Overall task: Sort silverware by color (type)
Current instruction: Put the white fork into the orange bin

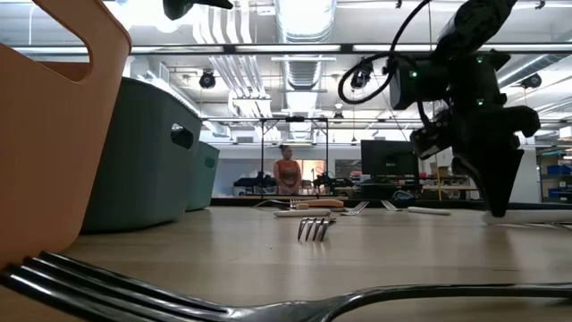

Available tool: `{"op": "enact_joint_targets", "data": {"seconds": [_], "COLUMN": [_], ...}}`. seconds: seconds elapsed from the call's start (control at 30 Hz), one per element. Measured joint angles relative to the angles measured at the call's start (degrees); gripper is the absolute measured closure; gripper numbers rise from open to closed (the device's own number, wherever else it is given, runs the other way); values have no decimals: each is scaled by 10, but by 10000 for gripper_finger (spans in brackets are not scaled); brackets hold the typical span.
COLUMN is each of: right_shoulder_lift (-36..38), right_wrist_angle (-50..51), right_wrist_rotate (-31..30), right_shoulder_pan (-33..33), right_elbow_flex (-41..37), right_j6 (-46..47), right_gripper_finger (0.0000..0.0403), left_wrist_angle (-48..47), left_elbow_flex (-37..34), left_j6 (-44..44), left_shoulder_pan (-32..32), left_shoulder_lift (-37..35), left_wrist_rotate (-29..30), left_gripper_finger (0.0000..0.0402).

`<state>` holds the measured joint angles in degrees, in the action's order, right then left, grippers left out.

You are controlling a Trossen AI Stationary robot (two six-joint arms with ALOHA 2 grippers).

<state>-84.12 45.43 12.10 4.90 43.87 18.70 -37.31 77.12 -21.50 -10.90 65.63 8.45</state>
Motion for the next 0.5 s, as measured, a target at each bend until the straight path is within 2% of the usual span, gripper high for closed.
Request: {"op": "enact_joint_targets", "data": {"seconds": [0.23,0.5], "right_shoulder_lift": [-5,-13], "right_wrist_angle": [-6,-8], "right_wrist_rotate": [-1,0], "right_shoulder_pan": [0,0], "right_elbow_flex": [-1,0], "right_j6": [-7,-8], "right_gripper_finger": [323,334], "left_wrist_angle": [0,-1], "left_elbow_flex": [0,0], "left_j6": [2,2], "left_shoulder_pan": [0,0], "left_shoulder_lift": [0,0], "left_wrist_rotate": [0,0], "left_gripper_finger": [325,325]}}
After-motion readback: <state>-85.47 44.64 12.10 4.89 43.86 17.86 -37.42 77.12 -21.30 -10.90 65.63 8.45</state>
